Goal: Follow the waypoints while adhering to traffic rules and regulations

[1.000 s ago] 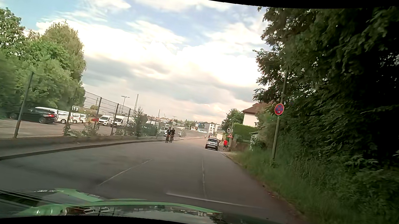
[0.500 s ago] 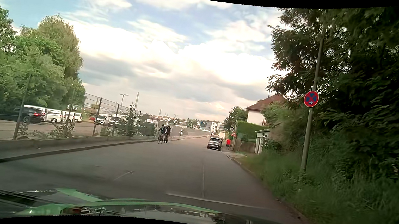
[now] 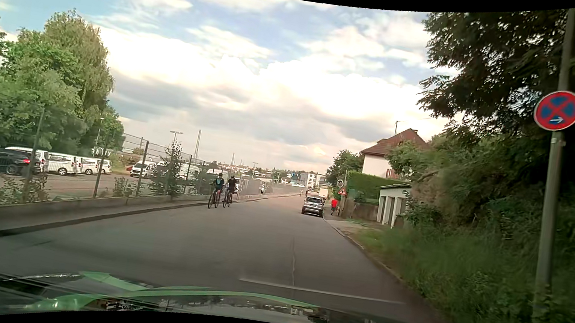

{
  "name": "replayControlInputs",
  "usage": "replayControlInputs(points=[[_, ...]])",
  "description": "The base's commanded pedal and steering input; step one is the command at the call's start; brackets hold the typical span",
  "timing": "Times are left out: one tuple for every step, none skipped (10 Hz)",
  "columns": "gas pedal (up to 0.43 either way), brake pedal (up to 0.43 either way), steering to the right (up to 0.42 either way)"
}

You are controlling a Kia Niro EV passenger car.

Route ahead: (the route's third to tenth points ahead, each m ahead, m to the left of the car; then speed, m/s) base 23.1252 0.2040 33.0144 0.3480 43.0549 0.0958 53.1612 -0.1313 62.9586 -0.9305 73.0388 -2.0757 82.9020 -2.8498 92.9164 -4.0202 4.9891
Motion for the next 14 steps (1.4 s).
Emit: replayControlInputs(points=[[0.098,0.0,-0.012],[0.098,0.0,-0.011],[0.087,0.0,-0.01],[0.059,0.0,-0.007],[0.028,0.0,-0.003],[0.02,0.0,-0.001],[0.008,0.0,0.0],[0.008,0.0,0.0],[0.0,0.0,0.004],[0.0,0.0,0.01],[0.0,0.0,0.011],[0.0,0.0,0.011],[0.0,0.0,0.011],[0.0,0.0,0.012]])
